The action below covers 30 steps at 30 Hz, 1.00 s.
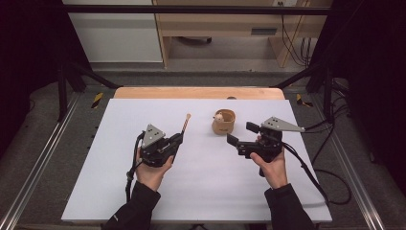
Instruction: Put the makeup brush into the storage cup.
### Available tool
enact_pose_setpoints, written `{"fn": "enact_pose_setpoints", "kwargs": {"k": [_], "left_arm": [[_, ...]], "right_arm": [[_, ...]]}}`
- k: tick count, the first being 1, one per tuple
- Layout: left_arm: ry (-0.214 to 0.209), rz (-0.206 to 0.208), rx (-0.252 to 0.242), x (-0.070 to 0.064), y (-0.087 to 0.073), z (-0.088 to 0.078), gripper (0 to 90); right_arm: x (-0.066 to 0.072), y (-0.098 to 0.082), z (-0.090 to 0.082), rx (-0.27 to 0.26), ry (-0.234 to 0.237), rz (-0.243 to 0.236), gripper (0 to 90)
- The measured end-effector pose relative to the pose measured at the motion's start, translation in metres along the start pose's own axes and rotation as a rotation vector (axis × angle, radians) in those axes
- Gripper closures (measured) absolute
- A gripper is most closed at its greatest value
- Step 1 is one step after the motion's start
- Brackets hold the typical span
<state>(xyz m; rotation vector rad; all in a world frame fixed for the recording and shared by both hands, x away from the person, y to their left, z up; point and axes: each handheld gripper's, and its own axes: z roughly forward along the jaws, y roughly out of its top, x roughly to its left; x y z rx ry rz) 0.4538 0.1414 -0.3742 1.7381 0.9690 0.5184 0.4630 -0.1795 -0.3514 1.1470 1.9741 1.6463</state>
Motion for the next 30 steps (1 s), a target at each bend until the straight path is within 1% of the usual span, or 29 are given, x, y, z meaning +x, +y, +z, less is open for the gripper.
{"fn": "enact_pose_setpoints", "kwargs": {"k": [5, 8, 9, 12, 17, 19, 22, 26, 28, 30], "left_arm": [[-0.009, 0.000, -0.003, -0.006, -0.001, 0.004, 83.3], [-0.023, -0.002, -0.003, -0.010, -0.003, 0.008, 83.3], [-0.026, -0.003, -0.002, -0.011, -0.004, 0.009, 83.3], [-0.032, -0.006, -0.005, -0.014, -0.007, 0.011, 83.3], [-0.041, -0.010, -0.008, -0.019, -0.012, 0.016, 83.3], [-0.042, -0.014, -0.009, -0.021, -0.014, 0.017, 83.3], [-0.048, -0.017, -0.009, -0.024, -0.017, 0.020, 83.3], [-0.052, -0.017, -0.009, -0.027, -0.019, 0.021, 83.3], [-0.049, -0.012, -0.006, -0.028, -0.020, 0.023, 83.3], [-0.053, -0.015, -0.011, -0.030, -0.021, 0.024, 83.3]], "right_arm": [[0.003, 0.002, 0.003, 0.001, 0.011, 0.003, 9.5], [0.005, 0.002, 0.005, -0.002, 0.015, 0.003, 10.4], [0.005, 0.002, 0.006, 0.009, 0.020, 0.007, 10.4], [0.005, 0.002, 0.008, 0.020, 0.023, 0.013, 10.2], [0.006, -0.002, 0.013, 0.028, 0.024, 0.010, 10.1], [0.007, -0.003, 0.015, 0.034, 0.025, 0.017, 10.1], [0.008, -0.004, 0.017, 0.025, 0.032, 0.019, 10.7], [0.008, -0.005, 0.018, 0.029, 0.031, 0.019, 12.6], [0.009, -0.005, 0.019, 0.029, 0.036, 0.024, 12.7], [0.009, -0.006, 0.020, 0.027, 0.045, 0.032, 13.7]]}}
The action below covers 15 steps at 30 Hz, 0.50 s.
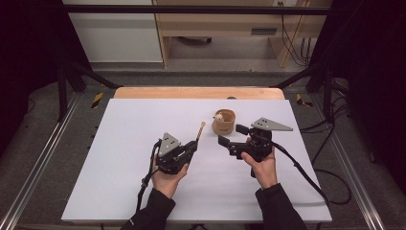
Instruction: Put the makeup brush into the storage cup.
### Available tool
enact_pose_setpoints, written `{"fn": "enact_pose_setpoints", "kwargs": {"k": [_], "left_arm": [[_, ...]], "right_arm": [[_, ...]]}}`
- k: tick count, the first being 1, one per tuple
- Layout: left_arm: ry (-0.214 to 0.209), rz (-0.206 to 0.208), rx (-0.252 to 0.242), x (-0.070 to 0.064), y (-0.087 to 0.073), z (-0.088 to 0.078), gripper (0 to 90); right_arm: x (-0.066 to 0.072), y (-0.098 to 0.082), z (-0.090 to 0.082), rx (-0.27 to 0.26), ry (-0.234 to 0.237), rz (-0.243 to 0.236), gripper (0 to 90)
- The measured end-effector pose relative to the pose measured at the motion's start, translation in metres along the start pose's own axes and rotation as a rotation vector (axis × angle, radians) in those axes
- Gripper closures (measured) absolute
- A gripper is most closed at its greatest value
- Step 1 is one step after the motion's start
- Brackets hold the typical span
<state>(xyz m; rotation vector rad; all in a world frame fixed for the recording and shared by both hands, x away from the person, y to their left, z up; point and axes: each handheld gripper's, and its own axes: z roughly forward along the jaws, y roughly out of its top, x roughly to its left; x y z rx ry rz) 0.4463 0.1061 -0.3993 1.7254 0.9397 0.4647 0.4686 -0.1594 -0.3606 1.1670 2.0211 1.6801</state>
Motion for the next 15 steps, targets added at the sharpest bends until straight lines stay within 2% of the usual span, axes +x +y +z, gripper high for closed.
{"fn": "enact_pose_setpoints", "kwargs": {"k": [5, 15], "left_arm": [[-0.006, -0.001, -0.006, -0.004, 0.000, 0.003, 83.3], [-0.017, 0.002, -0.021, -0.012, 0.003, 0.006, 83.3]], "right_arm": [[0.000, -0.002, 0.003, 0.007, 0.020, 0.023, 15.9], [0.001, -0.005, 0.010, 0.015, 0.030, 0.046, 17.3]]}}
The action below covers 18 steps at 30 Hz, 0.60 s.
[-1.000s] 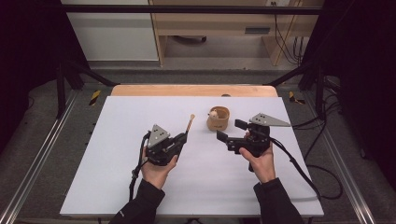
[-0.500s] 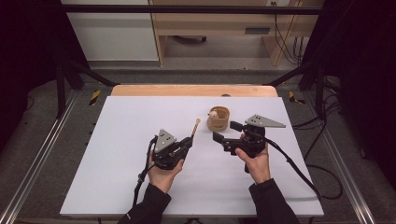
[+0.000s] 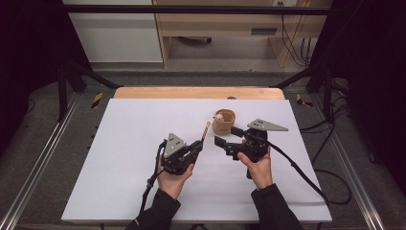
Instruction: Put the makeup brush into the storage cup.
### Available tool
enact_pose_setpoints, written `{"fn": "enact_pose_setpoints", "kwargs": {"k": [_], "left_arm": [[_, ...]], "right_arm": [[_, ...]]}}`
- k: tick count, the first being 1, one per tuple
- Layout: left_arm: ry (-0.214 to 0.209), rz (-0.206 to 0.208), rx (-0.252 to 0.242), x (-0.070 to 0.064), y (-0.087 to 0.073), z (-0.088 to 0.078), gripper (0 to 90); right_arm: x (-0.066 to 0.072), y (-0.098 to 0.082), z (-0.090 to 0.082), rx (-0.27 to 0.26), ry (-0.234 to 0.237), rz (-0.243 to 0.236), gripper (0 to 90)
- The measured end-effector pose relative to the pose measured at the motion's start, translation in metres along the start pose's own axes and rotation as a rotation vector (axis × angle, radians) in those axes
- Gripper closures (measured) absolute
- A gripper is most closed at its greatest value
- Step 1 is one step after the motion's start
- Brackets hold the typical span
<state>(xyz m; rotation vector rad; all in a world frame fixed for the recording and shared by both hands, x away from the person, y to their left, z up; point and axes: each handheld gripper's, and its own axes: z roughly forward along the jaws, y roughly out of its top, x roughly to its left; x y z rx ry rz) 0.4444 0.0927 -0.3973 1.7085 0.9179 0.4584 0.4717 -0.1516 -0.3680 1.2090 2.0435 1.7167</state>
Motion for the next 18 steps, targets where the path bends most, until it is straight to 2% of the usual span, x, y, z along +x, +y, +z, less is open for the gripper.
{"fn": "enact_pose_setpoints", "kwargs": {"k": [11, 18], "left_arm": [[-0.015, 0.004, 0.000, -0.009, -0.001, 0.006, 83.3], [-0.022, -0.002, -0.008, -0.013, -0.002, 0.008, 83.3]], "right_arm": [[0.000, -0.003, 0.004, 0.011, -0.006, 0.000, 19.2], [0.001, -0.003, 0.005, 0.012, 0.005, 0.023, 22.4]]}}
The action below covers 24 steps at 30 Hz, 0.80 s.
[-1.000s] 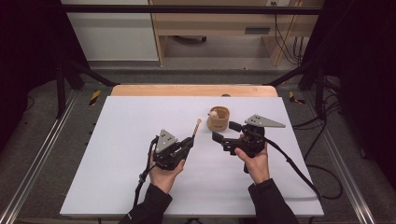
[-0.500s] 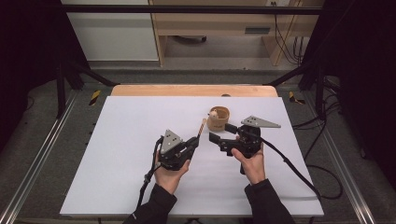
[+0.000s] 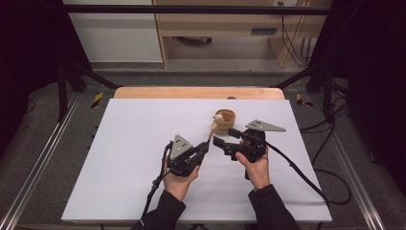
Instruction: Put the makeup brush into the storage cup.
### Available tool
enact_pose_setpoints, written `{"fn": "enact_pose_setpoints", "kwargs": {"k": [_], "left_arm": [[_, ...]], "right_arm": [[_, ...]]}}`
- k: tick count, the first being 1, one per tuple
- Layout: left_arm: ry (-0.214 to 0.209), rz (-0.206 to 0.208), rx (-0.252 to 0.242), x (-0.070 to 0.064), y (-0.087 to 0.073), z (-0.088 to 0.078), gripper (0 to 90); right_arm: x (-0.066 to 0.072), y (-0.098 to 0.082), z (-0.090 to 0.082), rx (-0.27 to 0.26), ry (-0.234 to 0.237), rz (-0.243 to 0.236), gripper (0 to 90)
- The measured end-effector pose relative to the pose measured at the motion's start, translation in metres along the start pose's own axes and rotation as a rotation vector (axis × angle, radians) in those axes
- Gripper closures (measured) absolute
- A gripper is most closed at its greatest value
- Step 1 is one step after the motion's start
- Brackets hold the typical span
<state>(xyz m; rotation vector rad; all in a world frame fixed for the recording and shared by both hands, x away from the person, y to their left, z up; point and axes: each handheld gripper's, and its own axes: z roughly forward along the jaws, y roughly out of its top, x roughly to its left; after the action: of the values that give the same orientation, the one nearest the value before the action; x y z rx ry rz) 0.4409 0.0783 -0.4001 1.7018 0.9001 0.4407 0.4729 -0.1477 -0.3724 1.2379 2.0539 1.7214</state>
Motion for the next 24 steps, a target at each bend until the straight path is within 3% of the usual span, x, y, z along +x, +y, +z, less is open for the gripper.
{"fn": "enact_pose_setpoints", "kwargs": {"k": [9, 24], "left_arm": [[-0.005, 0.000, -0.009, -0.004, 0.001, 0.002, 83.3], [-0.021, 0.011, -0.022, -0.015, 0.005, 0.004, 83.3]], "right_arm": [[0.000, -0.001, 0.003, 0.003, 0.008, 0.029, 27.0], [-0.001, 0.000, 0.003, 0.008, 0.038, 0.068, 43.1]]}}
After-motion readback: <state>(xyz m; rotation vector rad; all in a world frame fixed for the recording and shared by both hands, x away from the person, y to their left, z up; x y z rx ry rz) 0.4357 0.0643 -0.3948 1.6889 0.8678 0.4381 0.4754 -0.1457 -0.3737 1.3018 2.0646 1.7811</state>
